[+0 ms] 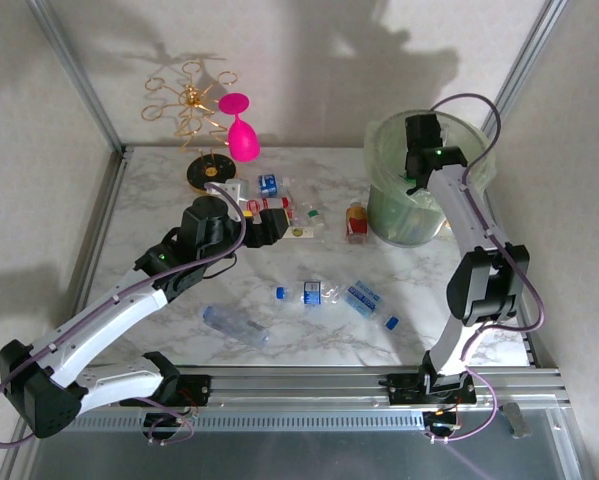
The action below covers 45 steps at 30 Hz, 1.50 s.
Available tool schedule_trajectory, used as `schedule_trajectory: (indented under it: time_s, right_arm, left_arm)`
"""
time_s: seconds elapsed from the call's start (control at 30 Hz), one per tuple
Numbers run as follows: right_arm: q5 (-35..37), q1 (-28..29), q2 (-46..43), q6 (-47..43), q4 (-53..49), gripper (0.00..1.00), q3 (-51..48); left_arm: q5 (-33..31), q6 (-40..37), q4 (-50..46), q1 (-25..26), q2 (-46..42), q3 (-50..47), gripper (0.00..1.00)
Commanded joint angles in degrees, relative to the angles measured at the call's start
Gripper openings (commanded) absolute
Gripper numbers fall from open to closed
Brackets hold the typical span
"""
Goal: Put the plastic bottles in the bin
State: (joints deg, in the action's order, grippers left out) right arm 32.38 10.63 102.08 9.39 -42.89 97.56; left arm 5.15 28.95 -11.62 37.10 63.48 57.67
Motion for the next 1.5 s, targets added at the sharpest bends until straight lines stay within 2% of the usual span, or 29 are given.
schedule_trajectory:
  time_s: [0.0, 0.23, 0.4, 0.6, 0.8, 0.93, 1.1, 1.33, 1.47]
  right_arm:
    - [2.87, -0.42, 2.25, 0.38, -1.58, 0.50, -1.87]
    - [1.79, -1.83, 4.40, 0.85, -0.17, 0.57, -4.57]
    - [-0.35, -2.75, 5.75, 2.05, -0.68, 0.69, -3.19]
    - [-3.28, -2.49, 3.26, 2.82, -1.48, 0.79, 0.08]
    - [-4.41, -0.20, -0.88, 4.89, -2.19, 0.78, -0.17]
    - [-4.41, 3.10, -5.53, 6.22, -1.50, 0.78, -5.04]
    - [-3.22, 3.26, -10.73, 6.07, -1.30, 0.78, -9.29]
    - [-4.77, 3.62, -13.57, 4.85, -4.03, 0.78, -3.56]
    - [-6.31, 6.64, -16.53, 3.13, -3.45, 0.78, -2.05]
  left_arm:
    - [0.84, 1.00, 1.11, 0.25, -0.59, -0.38, 0.97]
    - [0.63, 1.37, 1.06, -0.17, -0.69, -0.45, 0.97]
    - [0.72, 1.55, 1.11, -0.45, -0.75, -0.59, 0.97]
    - [0.92, 1.72, 1.33, -0.80, -0.73, -0.64, 0.97]
    - [1.09, 1.82, 1.36, -1.31, -0.55, -0.62, 0.97]
    - [0.70, 1.64, 1.21, -1.51, -0.55, -0.64, 0.97]
    - [0.37, 1.59, 1.31, -1.59, -0.31, -0.72, 0.97]
    - [-0.68, 1.53, 1.10, -1.64, 0.33, -0.49, 0.97]
    - [-1.97, 1.52, 0.67, -1.64, 0.00, -0.46, 0.97]
